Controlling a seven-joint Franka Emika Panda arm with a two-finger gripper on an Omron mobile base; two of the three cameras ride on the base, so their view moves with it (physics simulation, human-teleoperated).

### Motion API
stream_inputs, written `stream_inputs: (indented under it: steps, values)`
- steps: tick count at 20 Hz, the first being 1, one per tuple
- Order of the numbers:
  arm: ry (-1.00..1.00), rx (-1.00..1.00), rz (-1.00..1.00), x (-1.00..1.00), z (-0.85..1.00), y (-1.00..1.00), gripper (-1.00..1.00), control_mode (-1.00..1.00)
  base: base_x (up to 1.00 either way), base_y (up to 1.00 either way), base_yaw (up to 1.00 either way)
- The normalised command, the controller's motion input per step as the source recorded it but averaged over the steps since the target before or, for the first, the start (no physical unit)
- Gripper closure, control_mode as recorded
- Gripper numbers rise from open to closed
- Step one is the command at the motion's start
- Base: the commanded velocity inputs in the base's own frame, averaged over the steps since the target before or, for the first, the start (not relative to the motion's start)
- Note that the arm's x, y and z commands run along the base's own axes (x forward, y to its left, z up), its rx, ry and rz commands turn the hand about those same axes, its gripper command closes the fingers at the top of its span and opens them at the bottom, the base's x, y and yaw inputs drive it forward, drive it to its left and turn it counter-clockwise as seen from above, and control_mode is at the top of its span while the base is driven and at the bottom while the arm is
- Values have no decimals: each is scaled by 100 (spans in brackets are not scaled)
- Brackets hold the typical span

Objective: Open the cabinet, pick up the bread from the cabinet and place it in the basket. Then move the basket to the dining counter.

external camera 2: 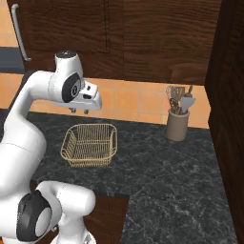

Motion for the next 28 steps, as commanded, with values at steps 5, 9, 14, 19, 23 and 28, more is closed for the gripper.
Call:
stream_inputs:
  steps: [5,9,14,19,23,28]
  values:
    - [-18,0,1,-57,14,8,-100,-100,0,0,0]
    - [-47,0,0,-90,45,15,-100,-100,0,0,0]
    - [-45,1,-1,-54,56,7,-100,-100,0,0,0]
    - [-42,6,-1,-29,57,4,-100,-100,0,0,0]
    - [-41,2,-1,-18,60,56,-100,-100,0,0,0]
    - [-35,0,-9,0,26,89,-100,-100,0,0,0]
